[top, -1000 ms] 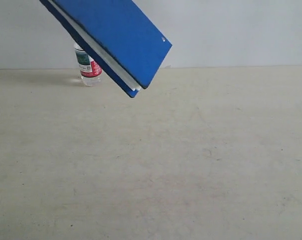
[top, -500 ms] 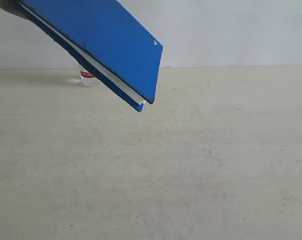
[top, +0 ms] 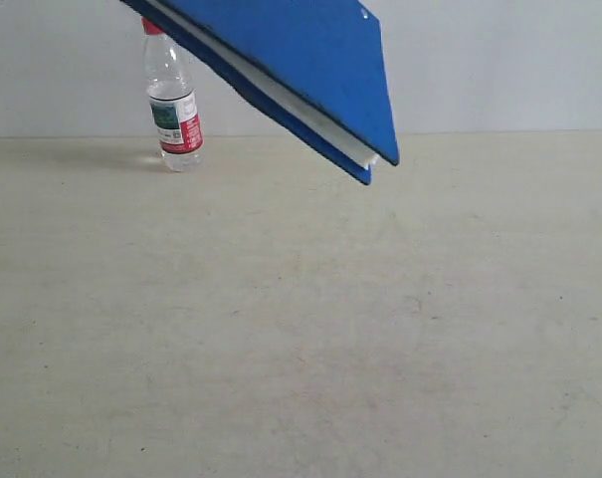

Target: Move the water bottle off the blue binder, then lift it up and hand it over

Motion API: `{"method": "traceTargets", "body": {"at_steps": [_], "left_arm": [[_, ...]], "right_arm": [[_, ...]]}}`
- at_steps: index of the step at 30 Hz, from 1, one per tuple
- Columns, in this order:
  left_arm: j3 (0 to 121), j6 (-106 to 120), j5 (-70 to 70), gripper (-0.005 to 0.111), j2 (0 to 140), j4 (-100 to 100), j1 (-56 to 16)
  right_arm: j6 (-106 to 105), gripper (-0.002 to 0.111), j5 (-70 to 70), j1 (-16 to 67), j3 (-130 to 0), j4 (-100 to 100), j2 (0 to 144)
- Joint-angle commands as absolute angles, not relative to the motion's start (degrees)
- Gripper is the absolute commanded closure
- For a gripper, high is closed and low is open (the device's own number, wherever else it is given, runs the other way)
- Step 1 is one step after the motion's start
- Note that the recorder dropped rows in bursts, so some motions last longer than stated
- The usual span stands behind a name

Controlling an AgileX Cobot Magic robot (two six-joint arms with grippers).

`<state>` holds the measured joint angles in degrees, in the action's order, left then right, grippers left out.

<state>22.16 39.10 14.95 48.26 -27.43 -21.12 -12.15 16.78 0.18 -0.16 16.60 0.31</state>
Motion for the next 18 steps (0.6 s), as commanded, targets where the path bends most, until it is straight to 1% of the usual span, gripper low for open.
{"method": "traceTargets", "body": {"at_steps": [1, 4, 7, 14, 18], "left_arm": [[22.05, 38.61, 14.98, 0.102, 47.76, -27.7, -21.18], [22.05, 38.61, 14.98, 0.102, 47.76, -27.7, -21.18], [22.05, 38.61, 14.98, 0.102, 47.76, -27.7, -21.18], [22.05, 38.61, 14.98, 0.102, 47.76, -27.7, -21.18], [22.05, 38.61, 14.98, 0.102, 47.76, -27.7, -21.18]], "right_arm": [[-12.02, 0.108, 18.23, -1.45, 0.0, 13.28, 0.0], [-7.44, 0.108, 18.02, -1.19, 0.0, 10.69, 0.0], [5.0, 0.108, 17.39, -1.19, 0.0, 1.63, 0.0], [0.0, 0.108, 18.45, -1.19, 0.0, 0.5, 0.0], [1.81, 0.108, 18.33, -1.19, 0.0, 2.85, 0.0]]}}
